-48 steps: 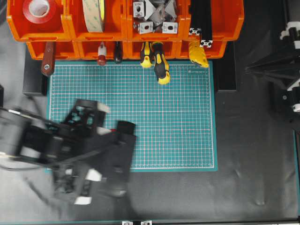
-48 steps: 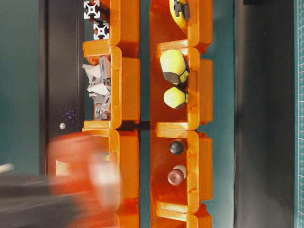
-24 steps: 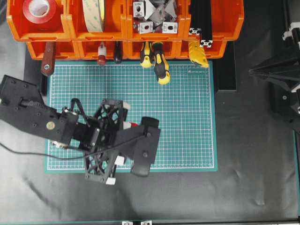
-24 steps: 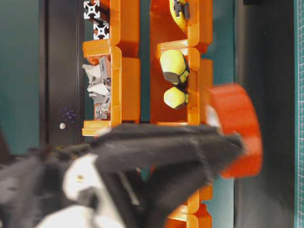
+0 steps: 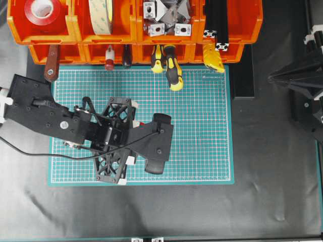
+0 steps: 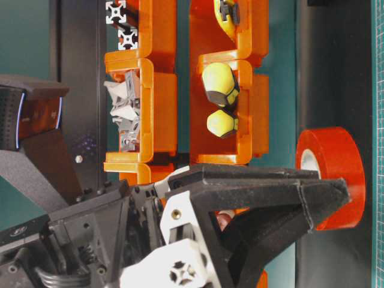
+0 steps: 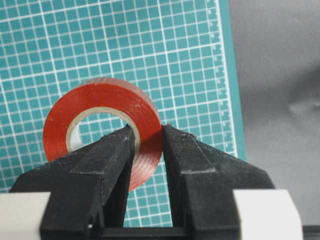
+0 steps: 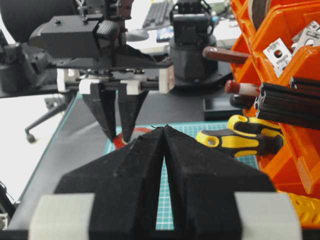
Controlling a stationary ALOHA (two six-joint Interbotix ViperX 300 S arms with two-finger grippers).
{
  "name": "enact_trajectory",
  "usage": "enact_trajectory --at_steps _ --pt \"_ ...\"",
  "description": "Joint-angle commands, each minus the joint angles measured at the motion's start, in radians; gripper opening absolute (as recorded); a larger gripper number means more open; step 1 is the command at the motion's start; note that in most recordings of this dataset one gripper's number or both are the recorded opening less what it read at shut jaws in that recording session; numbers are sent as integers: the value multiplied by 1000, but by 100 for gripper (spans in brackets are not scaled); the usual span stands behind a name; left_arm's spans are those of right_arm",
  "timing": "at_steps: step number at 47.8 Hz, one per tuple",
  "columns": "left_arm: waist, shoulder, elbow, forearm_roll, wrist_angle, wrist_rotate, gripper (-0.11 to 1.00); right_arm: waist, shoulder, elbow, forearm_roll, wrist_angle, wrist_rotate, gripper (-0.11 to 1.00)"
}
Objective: Pick vinyl tape from container rack with left arm.
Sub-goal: 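Carry the red tape roll with the left gripper over the mat center, then lower the red tape roll onto the mat and open the left gripper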
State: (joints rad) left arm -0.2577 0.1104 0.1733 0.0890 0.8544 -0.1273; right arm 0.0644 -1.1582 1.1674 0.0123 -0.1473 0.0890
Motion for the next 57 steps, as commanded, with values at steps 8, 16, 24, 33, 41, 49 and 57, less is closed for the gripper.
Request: enact_trajectory --at_steps 8,16,24,33,41,49,57 --pt "12 -14 -9 3 -9 3 18 3 9 -31 3 -12 0 0" --pt "15 -14 -8 3 -14 3 18 3 6 -37 3 -14 0 0" --pt "17 -14 5 3 -26 3 37 3 5 -38 3 -12 0 0" --pt "17 -15 9 3 -48 2 85 3 5 -38 3 -11 0 0" --pt "17 -25 9 3 -64 -3 88 3 5 -38 3 -9 0 0" --pt "12 -107 29 3 -64 0 87 3 3 -38 3 -9 0 0" --pt "-5 -262 91 3 -94 -15 87 3 0 -38 3 -6 0 0"
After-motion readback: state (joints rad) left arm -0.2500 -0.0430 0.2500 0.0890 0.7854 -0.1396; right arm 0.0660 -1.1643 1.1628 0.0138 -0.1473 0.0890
